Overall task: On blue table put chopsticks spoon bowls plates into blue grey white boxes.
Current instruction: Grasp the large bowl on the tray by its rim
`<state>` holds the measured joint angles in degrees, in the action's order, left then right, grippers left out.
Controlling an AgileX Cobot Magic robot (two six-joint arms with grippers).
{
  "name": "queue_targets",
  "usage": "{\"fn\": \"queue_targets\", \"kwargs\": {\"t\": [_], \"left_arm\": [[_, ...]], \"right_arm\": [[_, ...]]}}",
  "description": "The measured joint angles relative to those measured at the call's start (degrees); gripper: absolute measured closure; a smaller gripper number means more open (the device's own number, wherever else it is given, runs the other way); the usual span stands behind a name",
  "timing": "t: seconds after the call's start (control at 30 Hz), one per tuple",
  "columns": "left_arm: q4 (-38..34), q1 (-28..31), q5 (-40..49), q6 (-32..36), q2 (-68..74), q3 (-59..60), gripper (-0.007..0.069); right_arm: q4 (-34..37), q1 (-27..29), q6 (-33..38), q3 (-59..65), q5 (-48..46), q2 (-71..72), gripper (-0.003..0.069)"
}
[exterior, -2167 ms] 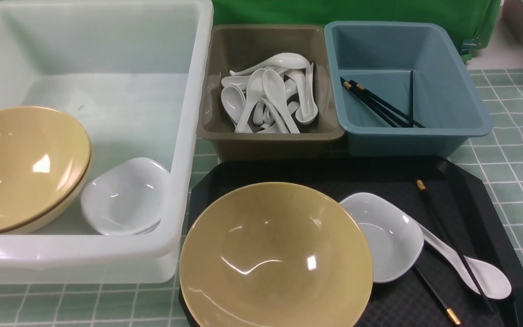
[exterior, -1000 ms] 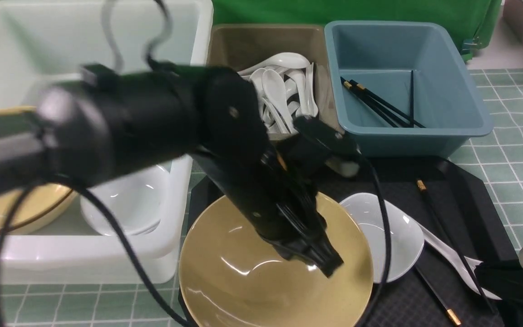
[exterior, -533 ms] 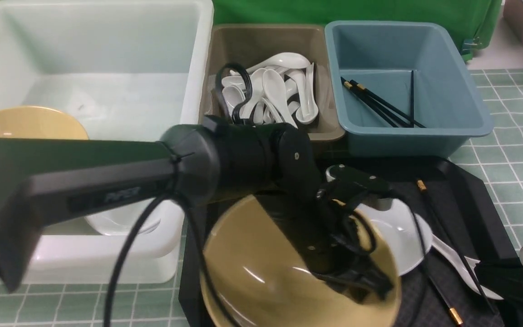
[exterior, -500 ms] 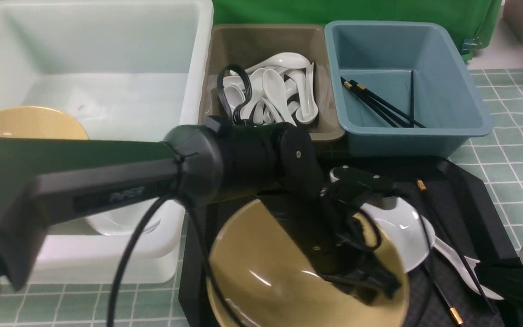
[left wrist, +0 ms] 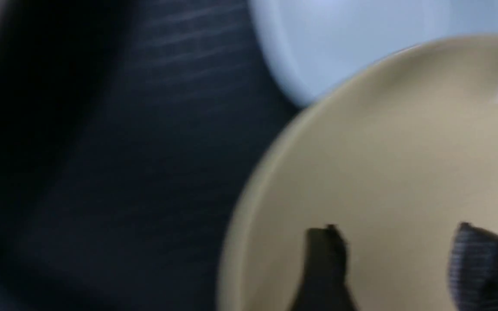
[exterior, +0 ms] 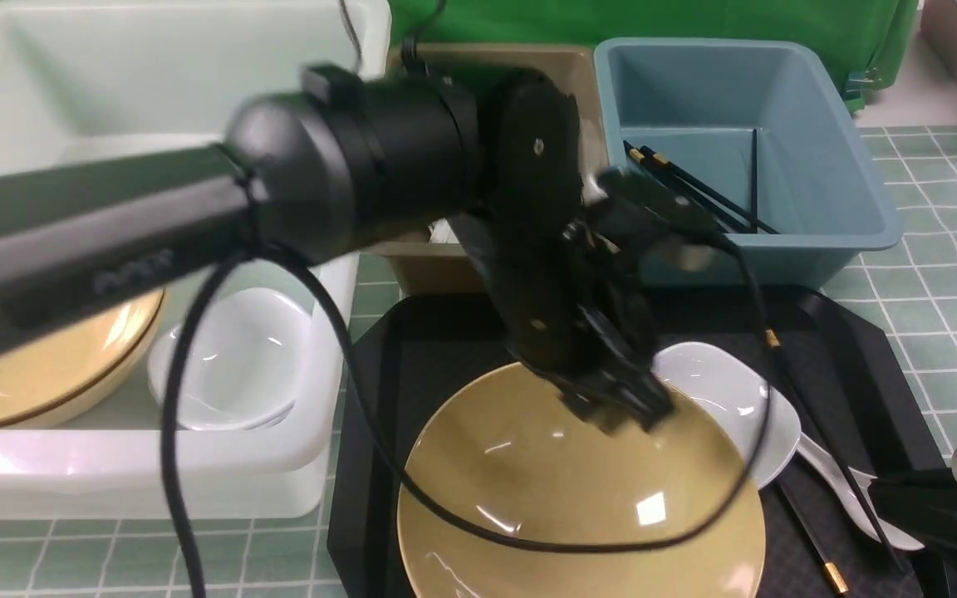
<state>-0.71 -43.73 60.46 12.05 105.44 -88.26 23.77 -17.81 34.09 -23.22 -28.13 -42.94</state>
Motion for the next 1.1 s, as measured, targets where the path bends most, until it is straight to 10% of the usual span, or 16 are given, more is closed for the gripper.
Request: {"fn": "queue_targets", "kwargs": {"t": [0.33, 0.67, 1.1], "left_arm": [[10.3, -0.1, -0.7, -5.8, 10.5, 0.0, 0.0104], [8.6, 0.4, 3.6, 1.7, 8.8, -1.7, 0.0452], [-6.1, 8.5, 4.3, 4.8, 0.9, -1.8, 0.0609]], "right_arm": [[0.0, 0.0, -0.6, 0.0, 0.4, 0.0, 0.059], [0.0, 0.0, -0.7, 0.0, 0.6, 0.0, 0.0581], [0.0, 0.0, -0.9, 0.0, 0.8, 0.0, 0.0575]]}}
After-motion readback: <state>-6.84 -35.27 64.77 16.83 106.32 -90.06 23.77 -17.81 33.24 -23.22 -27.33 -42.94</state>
